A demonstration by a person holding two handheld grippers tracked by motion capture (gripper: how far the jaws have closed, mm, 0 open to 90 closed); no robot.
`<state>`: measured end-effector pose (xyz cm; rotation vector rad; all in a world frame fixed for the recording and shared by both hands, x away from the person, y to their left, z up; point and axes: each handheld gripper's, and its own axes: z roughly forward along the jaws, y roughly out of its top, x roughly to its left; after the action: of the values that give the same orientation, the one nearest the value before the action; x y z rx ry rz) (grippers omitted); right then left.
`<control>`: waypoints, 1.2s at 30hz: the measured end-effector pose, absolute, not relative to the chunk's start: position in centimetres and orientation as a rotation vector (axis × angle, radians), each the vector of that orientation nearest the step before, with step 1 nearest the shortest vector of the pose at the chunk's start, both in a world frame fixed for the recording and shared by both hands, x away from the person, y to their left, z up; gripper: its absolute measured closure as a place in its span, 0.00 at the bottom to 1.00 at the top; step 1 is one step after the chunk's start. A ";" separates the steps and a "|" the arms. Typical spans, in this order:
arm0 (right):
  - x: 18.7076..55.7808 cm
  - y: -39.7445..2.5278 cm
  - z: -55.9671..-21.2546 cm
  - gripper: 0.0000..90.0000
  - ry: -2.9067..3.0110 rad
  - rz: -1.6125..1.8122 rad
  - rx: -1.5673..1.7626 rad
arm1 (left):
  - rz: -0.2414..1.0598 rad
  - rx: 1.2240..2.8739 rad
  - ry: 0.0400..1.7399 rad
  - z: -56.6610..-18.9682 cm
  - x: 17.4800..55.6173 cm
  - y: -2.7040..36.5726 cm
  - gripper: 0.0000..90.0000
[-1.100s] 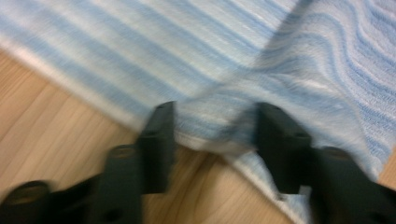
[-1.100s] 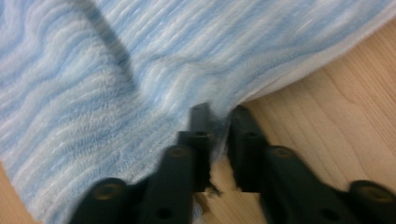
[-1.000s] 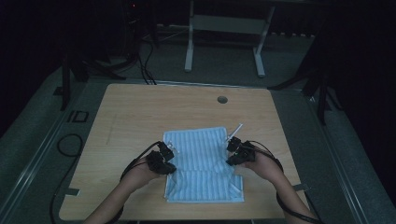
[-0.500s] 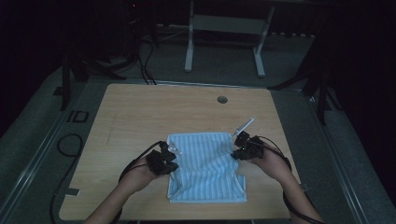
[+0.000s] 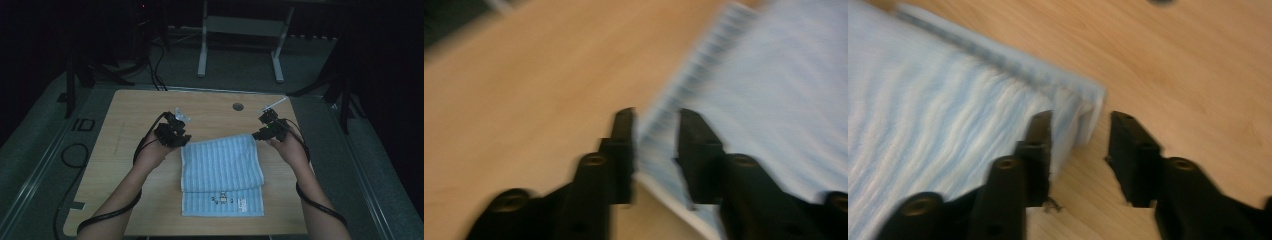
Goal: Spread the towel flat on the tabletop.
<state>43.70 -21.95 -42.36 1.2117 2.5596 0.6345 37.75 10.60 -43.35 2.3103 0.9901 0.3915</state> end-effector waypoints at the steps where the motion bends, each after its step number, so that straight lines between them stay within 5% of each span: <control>1: 43.6 -22.0 -42.8 0.65 2.583 0.625 1.201 | 0.362 2.366 0.937 -44.1 37.1 10.2 0.70; 6: 41.1 -21.8 -44.8 0.64 2.686 0.548 1.091 | 0.262 2.483 0.848 -46.2 34.4 9.2 0.66; 14: 35.0 -21.0 -45.6 0.77 2.815 0.578 0.901 | 0.175 2.513 0.699 -46.6 28.7 7.9 0.67; 23: 30.0 -20.0 -49.5 0.96 2.985 0.422 0.705 | 0.123 2.669 0.598 -50.7 26.2 6.1 0.92; 36: 26.2 -20.0 -51.8 0.96 3.035 0.301 0.631 | 0.027 2.713 0.551 -52.5 22.8 5.4 0.95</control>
<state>26.22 -20.00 -51.76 0.6314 3.0352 0.3010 22.79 5.42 -52.47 2.7130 0.5515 0.0267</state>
